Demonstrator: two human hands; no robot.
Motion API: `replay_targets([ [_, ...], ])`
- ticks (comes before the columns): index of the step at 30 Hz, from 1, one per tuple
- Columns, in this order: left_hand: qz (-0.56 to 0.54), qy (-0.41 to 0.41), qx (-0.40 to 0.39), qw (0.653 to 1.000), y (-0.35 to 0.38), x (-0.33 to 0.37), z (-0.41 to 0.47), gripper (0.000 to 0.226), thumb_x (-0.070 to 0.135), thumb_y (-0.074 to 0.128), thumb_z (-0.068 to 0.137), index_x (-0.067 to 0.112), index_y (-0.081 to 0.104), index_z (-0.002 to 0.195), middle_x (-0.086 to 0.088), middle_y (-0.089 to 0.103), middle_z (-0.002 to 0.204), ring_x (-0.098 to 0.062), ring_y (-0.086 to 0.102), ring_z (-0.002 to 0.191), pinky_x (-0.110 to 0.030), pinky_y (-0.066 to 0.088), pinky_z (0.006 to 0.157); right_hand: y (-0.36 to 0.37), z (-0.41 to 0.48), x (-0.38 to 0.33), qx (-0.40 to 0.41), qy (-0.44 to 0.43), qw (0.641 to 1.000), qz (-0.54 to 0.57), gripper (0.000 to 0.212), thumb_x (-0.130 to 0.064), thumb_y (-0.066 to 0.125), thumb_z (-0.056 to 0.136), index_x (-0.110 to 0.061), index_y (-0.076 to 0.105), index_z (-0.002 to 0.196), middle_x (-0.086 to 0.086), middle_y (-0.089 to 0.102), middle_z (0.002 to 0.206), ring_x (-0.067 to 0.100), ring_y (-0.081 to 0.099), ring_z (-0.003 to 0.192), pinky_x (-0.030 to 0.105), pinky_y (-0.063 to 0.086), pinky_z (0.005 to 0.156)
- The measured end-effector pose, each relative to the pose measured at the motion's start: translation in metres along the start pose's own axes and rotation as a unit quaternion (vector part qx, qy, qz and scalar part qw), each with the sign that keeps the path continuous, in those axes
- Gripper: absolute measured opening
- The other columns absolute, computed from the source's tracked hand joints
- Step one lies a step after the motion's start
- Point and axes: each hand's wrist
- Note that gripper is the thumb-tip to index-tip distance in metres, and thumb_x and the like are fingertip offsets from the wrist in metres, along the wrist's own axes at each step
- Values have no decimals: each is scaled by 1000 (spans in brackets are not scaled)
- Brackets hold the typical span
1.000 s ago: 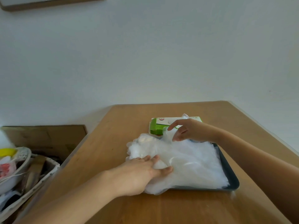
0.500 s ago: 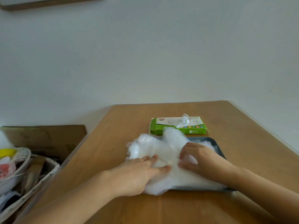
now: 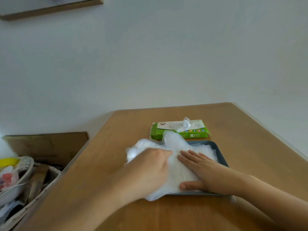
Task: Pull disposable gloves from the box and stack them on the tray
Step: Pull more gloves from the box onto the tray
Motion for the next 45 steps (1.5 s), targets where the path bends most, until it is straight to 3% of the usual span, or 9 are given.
replay_targets([
  [4, -98, -14, -70, 993, 38, 36, 26, 42, 20, 30, 103, 5, 33, 143, -17, 48, 139, -30, 49, 123, -30, 37, 95, 0, 0, -1, -2, -4, 1000, -21, 100, -78, 19, 76, -21, -15, 151, -4, -18, 158, 7, -16, 144, 22, -12, 112],
  [8, -190, -60, -108, 974, 64, 47, 51, 58, 29, 22, 105, 0, 3, 152, -15, 1, 161, -26, 6, 148, -32, 7, 118, 3, 0, 2, -12, -15, 999, -46, 100, -77, -2, 58, -23, -26, 139, 1, -21, 158, 5, -27, 134, 21, -15, 109],
  [14, -145, -104, -109, 978, 82, 30, 65, 64, 46, 13, 103, 10, -4, 153, -9, -11, 161, -21, -12, 148, -36, -6, 118, 5, 2, 2, -6, 1, 1000, -7, 98, -76, 18, 77, -20, -15, 150, 0, -18, 158, 2, -22, 135, 24, -11, 113],
  [27, 68, -119, -77, 988, 76, -61, 43, 76, 66, 11, 94, 21, -4, 154, -3, -13, 161, -22, -18, 147, -41, -14, 117, -5, -6, -2, -53, 53, 997, 7, 106, -81, 27, 76, -20, -20, 149, 0, -24, 157, 18, -22, 144, 36, -11, 118],
  [32, -12, -117, -111, 987, 69, -80, 36, 98, 84, 24, 78, 30, -9, 153, 12, -21, 158, -20, -20, 146, -45, 7, 118, -10, -12, 5, -74, 83, 993, -25, 112, -87, 22, 69, -21, -21, 149, 1, -23, 157, 19, -19, 145, 38, -8, 119],
  [35, -84, -98, -146, 981, 55, -90, 35, 130, 96, 41, 51, 32, -8, 153, 18, -23, 156, -12, -14, 147, -38, 10, 119, -20, -16, 12, -97, 100, 989, -48, 114, -87, 28, 68, -22, -16, 151, -2, -16, 159, 18, -12, 147, 39, -7, 118],
  [40, -86, -49, -221, 970, 24, -127, 46, 121, 79, 64, 59, 34, 1, 153, 17, -4, 158, -8, 11, 146, -30, 20, 118, -60, -25, 30, -121, 123, 985, -4, 86, -74, 50, 78, -37, 20, 150, -15, 28, 154, 14, 31, 139, 34, 25, 113],
  [43, -133, -51, -261, 955, -2, -152, 55, 111, 91, 60, 47, 41, 36, 143, 24, 41, 144, 0, 42, 131, -26, 33, 112, -80, -17, 45, -29, 115, 992, 37, 59, -65, 55, 80, -38, 52, 132, -18, 57, 128, -1, 55, 109, 23, 41, 100],
  [45, -126, -87, -236, 960, -16, -160, 62, 101, 90, 56, 51, 37, 45, 137, 22, 48, 135, 2, 48, 123, -23, 36, 108, -87, 1, 62, 45, 113, 991, 52, 45, -58, 60, 81, -39, 61, 122, -17, 63, 118, -1, 59, 101, 23, 46, 94],
])
Point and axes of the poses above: each hand's wrist, its own z-axis towards the middle knuckle, its own y-axis out of the palm, x = y × z
